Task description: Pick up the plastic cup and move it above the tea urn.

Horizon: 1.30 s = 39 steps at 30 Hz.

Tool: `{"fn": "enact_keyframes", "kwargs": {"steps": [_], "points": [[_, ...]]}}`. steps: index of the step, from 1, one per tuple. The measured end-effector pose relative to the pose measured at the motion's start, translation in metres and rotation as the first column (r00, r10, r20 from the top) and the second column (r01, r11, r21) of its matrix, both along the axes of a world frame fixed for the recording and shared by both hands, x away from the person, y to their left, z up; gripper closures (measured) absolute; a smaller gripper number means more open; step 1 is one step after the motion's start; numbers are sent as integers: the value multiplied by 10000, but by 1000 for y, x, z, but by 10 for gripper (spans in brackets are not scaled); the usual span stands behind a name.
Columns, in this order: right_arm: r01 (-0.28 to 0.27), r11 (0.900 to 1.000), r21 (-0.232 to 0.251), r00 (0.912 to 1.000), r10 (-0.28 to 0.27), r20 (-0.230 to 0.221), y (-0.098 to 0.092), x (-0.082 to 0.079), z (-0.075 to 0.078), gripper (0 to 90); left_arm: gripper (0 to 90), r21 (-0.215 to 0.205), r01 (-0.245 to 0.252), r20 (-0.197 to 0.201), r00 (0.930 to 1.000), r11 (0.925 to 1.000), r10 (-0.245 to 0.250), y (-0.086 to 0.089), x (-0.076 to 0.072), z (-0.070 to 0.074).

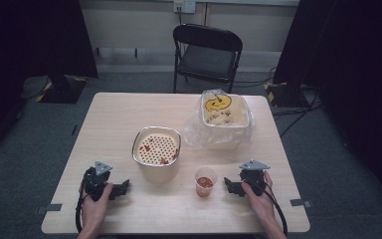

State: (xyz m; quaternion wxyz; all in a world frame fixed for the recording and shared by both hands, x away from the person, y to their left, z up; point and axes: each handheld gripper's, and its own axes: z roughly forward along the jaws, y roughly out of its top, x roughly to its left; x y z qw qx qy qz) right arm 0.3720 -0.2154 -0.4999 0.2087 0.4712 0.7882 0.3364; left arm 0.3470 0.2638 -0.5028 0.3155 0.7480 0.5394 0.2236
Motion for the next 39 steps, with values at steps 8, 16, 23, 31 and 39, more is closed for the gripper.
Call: {"fn": "enact_keyframes", "kwargs": {"steps": [8,16,23,31,39], "points": [[-84,9999,-144,9999,83,-65,-1,-2,3,136,0,12,31,-1,10000,10000,-31,0,1,0],[-1263,9891,753,9918,1273,-87,3,-23,15,134,0,1,51,-11,10000,10000,-51,0,0,0],[-2545,9621,981,9659,2578,-225,19,-38,17,144,0,13,39,-3,10000,10000,-39,0,1,0],[-3567,9217,1526,9309,3645,-254,42,-43,19,200,0,14,34,2,10000,10000,-34,0,1,0],[-4007,8972,1859,9155,4002,416,62,-33,26,211,0,9,61,-12,10000,10000,-61,0,1,0]]}}
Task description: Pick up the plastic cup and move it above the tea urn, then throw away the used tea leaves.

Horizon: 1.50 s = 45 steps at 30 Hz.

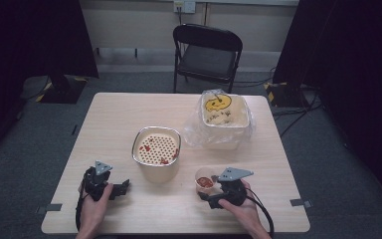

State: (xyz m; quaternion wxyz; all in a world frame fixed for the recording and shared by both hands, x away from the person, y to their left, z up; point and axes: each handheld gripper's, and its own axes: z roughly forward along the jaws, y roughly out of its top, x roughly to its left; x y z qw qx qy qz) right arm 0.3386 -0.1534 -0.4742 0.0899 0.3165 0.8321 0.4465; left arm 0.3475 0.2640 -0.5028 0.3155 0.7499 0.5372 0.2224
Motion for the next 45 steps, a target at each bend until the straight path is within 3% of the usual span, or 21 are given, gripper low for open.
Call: {"fn": "enact_keyframes", "kwargs": {"steps": [6,8,14,24,31,45], "points": [[-32,9998,-211,9999,35,119,10,4,-2,253,0,0,-1,0,10000,10000,1,0,0,0],[4,9998,-220,9999,-1,132,13,8,-4,307,0,-2,0,-3,10000,10000,0,0,0,0],[-36,9985,-542,9991,59,419,16,9,-8,358,0,-4,-3,-2,10000,10000,3,0,0,0],[-124,9977,-663,9978,167,646,15,10,-7,434,0,2,-4,0,10000,10000,4,0,0,0],[38,9994,-354,9976,-14,699,11,11,5,437,0,-4,-1,-2,10000,10000,1,0,0,0],[785,9967,-218,9946,-769,694,4,22,24,441,0,-5,-4,0,10000,10000,4,0,0,0]]}}
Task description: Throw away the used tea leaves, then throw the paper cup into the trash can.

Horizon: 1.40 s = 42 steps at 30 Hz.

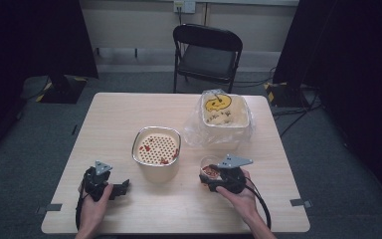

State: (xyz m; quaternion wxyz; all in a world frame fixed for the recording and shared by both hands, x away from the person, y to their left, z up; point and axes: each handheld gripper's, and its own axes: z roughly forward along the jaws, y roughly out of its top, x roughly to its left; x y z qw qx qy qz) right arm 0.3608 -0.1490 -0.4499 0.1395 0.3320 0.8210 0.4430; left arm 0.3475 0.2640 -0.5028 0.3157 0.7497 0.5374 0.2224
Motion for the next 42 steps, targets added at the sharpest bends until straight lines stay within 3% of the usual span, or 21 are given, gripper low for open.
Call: {"fn": "enact_keyframes", "kwargs": {"steps": [10,11,15,18,19,22,30,33,40,42], "points": [[62,9997,-256,9981,-46,623,7,3,35,442,0,0,1,-2,10000,10000,-1,0,0,0],[19,9993,-376,9972,9,746,9,4,43,444,0,-3,0,1,10000,10000,0,0,0,0],[161,9980,-607,9968,-112,797,13,9,57,445,0,0,1,-1,10000,10000,-1,0,0,0],[122,9983,-566,9929,-54,1185,18,15,79,446,0,2,1,1,10000,10000,-1,0,0,0],[122,9983,-566,9929,-54,1185,18,15,79,446,0,0,2,-2,10000,10000,-2,0,0,0],[105,9974,-712,9850,19,1727,29,20,101,448,0,14,-4,5,10000,10000,4,0,0,0],[-109,9954,-953,9767,310,2124,54,33,123,450,0,-14,-1,3,10000,10000,1,0,0,0],[-62,9926,-1209,9702,352,2397,65,38,125,452,0,-10,1,3,10000,10000,-1,0,0,0],[158,9757,-2185,9401,599,3355,95,50,129,458,0,-20,17,-8,10000,10000,-17,0,0,0],[330,9661,-2560,9296,644,3628,101,53,128,460,0,-6,3,1,10000,10000,-3,0,0,0]]}}
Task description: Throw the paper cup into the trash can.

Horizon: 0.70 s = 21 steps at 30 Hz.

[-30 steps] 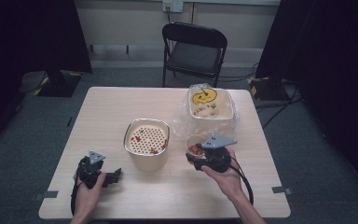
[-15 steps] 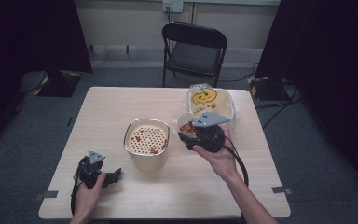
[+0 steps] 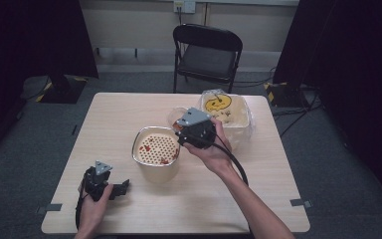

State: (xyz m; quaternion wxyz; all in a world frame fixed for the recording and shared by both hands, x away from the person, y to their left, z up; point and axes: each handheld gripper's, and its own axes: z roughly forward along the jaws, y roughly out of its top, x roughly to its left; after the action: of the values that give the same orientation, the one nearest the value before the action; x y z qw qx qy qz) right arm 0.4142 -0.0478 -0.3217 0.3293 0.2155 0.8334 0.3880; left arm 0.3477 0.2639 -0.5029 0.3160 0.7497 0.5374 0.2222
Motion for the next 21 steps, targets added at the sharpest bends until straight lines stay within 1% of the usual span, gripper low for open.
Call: {"fn": "enact_keyframes", "kwargs": {"steps": [1,2,3,4,5,6,7,8,10,11,13,15,16,17,18,19,20,21], "points": [[0,10000,0,10000,0,0,0,0,0,460,0,0,0,0,10000,10000,0,0,0,0],[51,9993,-365,9999,-46,149,5,3,-1,462,0,12,16,4,10000,10000,-16,0,0,0],[52,9986,-522,9998,-42,197,7,4,-2,463,0,12,16,4,10000,10000,-16,0,0,0],[74,9972,-747,9993,-46,364,9,6,-3,463,0,25,10,5,10000,10000,-10,0,0,0],[74,9972,-747,9993,-46,364,9,6,-3,463,0,13,17,2,10000,10000,-17,0,0,0],[140,9933,-1144,9984,-76,560,13,9,-4,463,0,16,16,-1,10000,10000,-16,0,0,0],[140,9933,-1144,9984,-76,560,13,9,-4,463,0,7,23,-3,10000,10000,-23,0,0,0],[223,9920,-1245,9975,-138,690,14,10,-5,465,0,9,26,-5,10000,10000,-26,0,0,0],[397,9848,-1689,9938,-214,1088,19,14,-6,466,0,7,26,-5,10000,10000,-26,0,0,0],[397,9848,-1689,9938,-214,1088,19,14,-6,466,0,7,26,-5,10000,10000,-26,0,0,0],[488,9754,-2148,9905,-196,1359,24,16,-8,467,0,7,25,-4,10000,10000,-25,0,0,0],[489,9665,-2519,9887,-110,1498,29,18,-11,467,0,12,25,-4,10000,10000,-25,0,0,0],[571,9575,-2827,9862,-100,1652,32,18,-12,467,0,11,26,0,10000,10000,-26,0,0,0],[680,9436,-3242,9821,-61,1882,35,18,-14,467,0,8,23,-3,10000,10000,-23,0,0,0],[802,9261,-3685,9764,14,2161,40,18,-17,469,0,-20,15,-6,10000,10000,-15,0,0,0],[802,9261,-3685,9764,14,2161,40,18,-17,469,0,5,27,-3,10000,10000,-27,0,0,0],[744,9175,-3908,9749,156,2222,42,19,-18,469,0,5,26,-2,10000,10000,-26,0,0,0],[665,9130,-4025,9757,248,2177,44,20,-20,470,0,5,25,-1,10000,10000,-25,0,0,0]]}}
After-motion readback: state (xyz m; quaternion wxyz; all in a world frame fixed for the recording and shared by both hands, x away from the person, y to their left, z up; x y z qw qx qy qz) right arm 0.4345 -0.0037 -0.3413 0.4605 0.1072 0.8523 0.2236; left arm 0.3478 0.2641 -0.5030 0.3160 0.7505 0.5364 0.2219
